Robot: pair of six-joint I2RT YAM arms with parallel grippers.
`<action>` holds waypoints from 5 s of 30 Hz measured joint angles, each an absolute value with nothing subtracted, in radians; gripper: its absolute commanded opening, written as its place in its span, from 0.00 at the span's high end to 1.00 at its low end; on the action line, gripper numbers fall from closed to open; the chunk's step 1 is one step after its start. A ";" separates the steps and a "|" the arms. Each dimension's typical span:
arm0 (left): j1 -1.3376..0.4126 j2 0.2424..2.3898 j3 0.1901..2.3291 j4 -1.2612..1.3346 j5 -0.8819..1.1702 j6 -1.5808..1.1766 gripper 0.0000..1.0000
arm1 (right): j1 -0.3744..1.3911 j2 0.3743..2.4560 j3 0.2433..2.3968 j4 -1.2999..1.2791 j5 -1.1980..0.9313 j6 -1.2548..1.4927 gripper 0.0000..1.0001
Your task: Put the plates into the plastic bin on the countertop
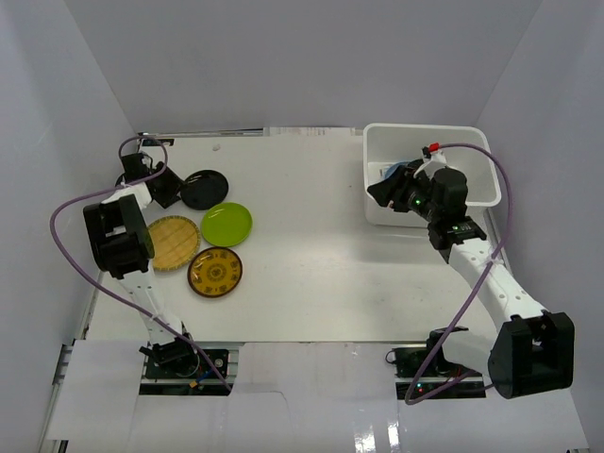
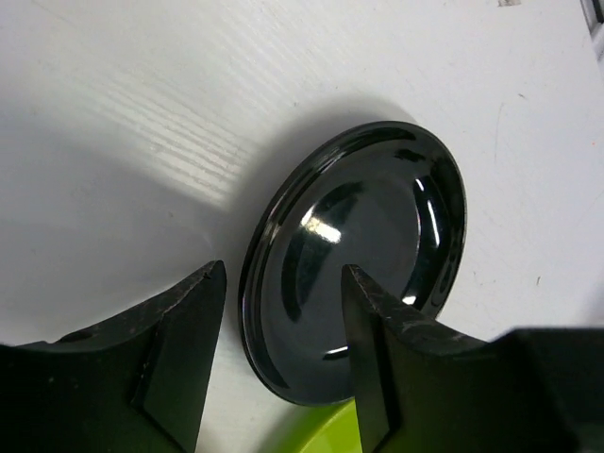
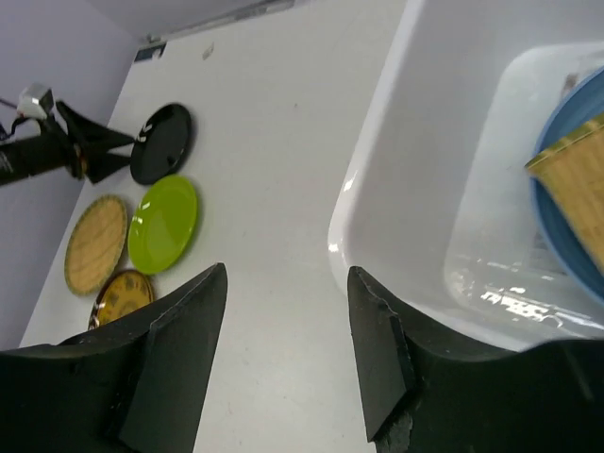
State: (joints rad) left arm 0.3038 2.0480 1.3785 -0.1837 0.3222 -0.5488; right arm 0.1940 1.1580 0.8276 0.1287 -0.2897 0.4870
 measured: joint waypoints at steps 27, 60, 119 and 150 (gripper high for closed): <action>0.302 1.674 1.062 0.149 0.494 -0.807 1.00 | 0.611 1.390 0.918 0.165 -0.284 0.497 0.04; -0.111 1.015 0.598 0.106 0.687 -0.773 0.02 | 0.653 1.429 1.065 0.102 -0.058 0.587 0.92; -0.205 0.648 0.652 -0.449 -0.101 -0.516 0.02 | 1.032 2.023 1.106 0.449 0.005 0.884 0.45; -0.205 0.651 0.646 -0.434 -0.093 -0.607 0.03 | 0.610 1.076 0.798 0.234 0.176 0.674 0.92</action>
State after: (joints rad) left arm -0.2047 0.6506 0.6464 -0.4335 -0.0933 -0.6071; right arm 0.6102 1.0760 0.7979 0.2337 0.1757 0.6743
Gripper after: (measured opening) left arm 0.977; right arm 0.086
